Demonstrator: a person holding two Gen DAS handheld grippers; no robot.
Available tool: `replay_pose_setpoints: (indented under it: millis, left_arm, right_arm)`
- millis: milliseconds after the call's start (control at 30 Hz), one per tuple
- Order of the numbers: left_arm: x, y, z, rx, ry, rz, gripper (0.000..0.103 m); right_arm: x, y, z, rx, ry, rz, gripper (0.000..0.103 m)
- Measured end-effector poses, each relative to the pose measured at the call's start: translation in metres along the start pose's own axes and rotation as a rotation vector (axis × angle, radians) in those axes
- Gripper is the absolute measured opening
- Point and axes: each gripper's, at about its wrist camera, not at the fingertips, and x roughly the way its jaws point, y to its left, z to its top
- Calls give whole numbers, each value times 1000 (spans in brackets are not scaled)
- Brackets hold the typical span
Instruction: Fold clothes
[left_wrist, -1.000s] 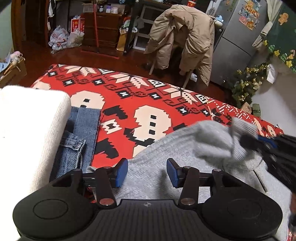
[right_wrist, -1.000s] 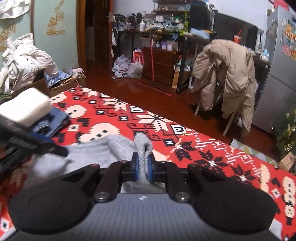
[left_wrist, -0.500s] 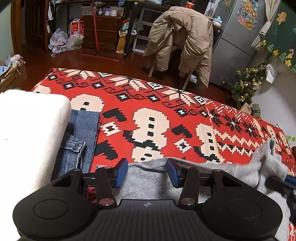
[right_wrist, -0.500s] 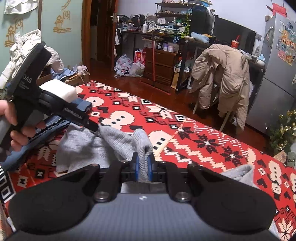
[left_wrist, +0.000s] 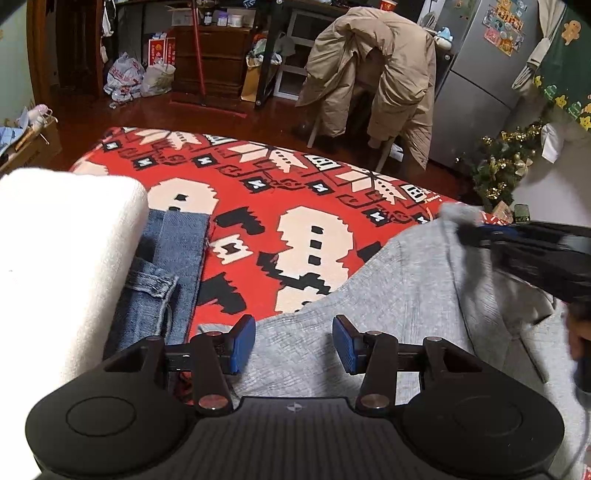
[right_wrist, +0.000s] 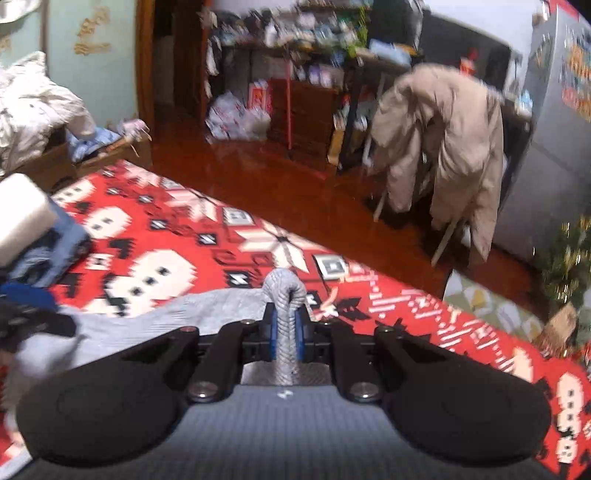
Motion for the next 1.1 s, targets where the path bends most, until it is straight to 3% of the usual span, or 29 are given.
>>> replay_pose_setpoints:
  millis: [67, 133, 167, 300, 400, 567, 767, 933, 1100]
  left_arm:
    - [2, 0, -1, 3, 6, -4, 46]
    - [3, -2, -1, 13, 7, 1, 46]
    - [4, -2, -2, 14, 8, -2, 46]
    - [3, -7, -3, 20, 4, -39, 46]
    - [-1, -13, -3, 38, -8, -60, 46]
    - [3, -15, -4, 40, 5, -62, 46]
    - [6, -16, -5, 33, 15, -67, 46]
    - [8, -18, -6, 43, 20, -62, 46]
    - [9, -20, -7, 52, 17, -56, 46]
  right_arm:
    - [19, -4, -4, 7, 35, -8, 17]
    - [27, -5, -8, 14, 43, -20, 35]
    - [25, -6, -10, 24, 33, -23, 38]
    - [0, -23, -10, 83, -18, -11, 57]
    - [-32, -42, -9, 110, -51, -22, 64]
    - [-83, -93, -27, 160, -49, -152, 64]
    - [-110, -156, -77, 265, 7, -266, 62]
    - [-108, -184, -98, 398, -1, -244, 59]
    - [-83, -193, -85, 535, 25, -231, 55]
